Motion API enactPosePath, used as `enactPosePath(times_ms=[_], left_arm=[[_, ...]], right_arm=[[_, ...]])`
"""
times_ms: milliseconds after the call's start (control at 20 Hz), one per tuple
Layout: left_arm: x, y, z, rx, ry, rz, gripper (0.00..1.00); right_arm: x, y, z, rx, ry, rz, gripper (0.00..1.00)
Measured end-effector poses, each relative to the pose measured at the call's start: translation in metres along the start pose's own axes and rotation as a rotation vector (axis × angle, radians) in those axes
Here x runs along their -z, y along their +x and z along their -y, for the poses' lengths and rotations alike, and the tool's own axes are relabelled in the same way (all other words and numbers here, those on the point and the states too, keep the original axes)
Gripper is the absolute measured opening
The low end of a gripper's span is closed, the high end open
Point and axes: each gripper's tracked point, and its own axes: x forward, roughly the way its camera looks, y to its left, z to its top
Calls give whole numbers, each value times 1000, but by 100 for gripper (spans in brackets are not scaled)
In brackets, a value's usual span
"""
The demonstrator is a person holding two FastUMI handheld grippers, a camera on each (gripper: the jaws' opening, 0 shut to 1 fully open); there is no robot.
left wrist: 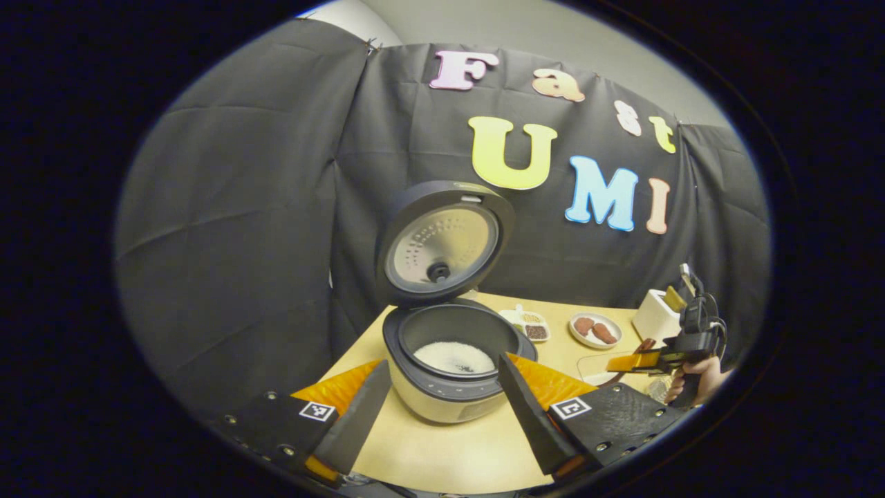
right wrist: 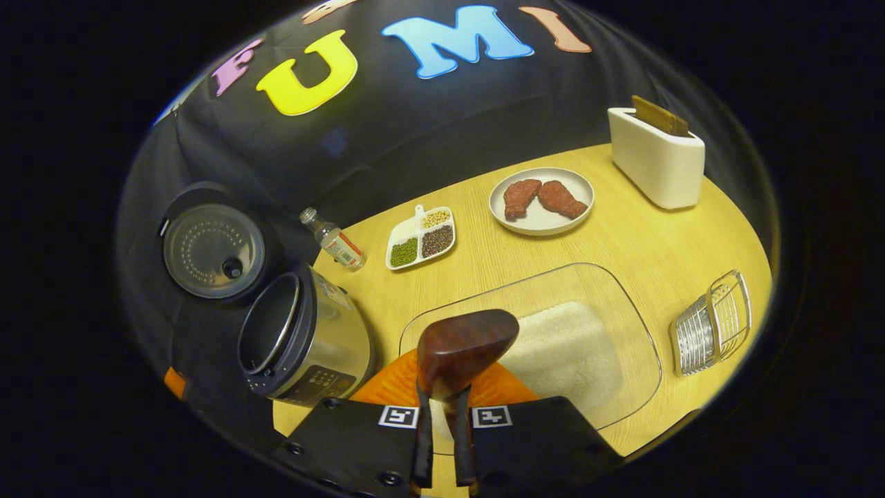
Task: Close the left gripper, press the button to open the rice cooker; take a wooden spoon from the chopstick holder with the right hand, scoop a spoonful of rice and pour it into the rice cooker, then put the wooden spoon back into the chopstick holder.
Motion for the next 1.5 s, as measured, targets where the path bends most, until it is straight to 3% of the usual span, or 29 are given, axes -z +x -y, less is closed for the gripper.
enactPosePath(times_ms=[250,650,1000,1300,1500], left_arm=[[-11,-8,-12,-27,-9,35,96],[-27,-6,-2,-3,18,71,97],[-34,-6,21,35,40,93,97],[-37,-9,32,53,36,121,97],[-30,-11,30,50,29,109,98]], right_arm=[[-12,-11,9,-36,100,-9,14],[-17,-31,56,-30,413,-6,14],[-37,-61,87,-32,536,43,14],[-69,-92,97,-55,561,68,14],[-95,-103,82,-126,685,71,14]])
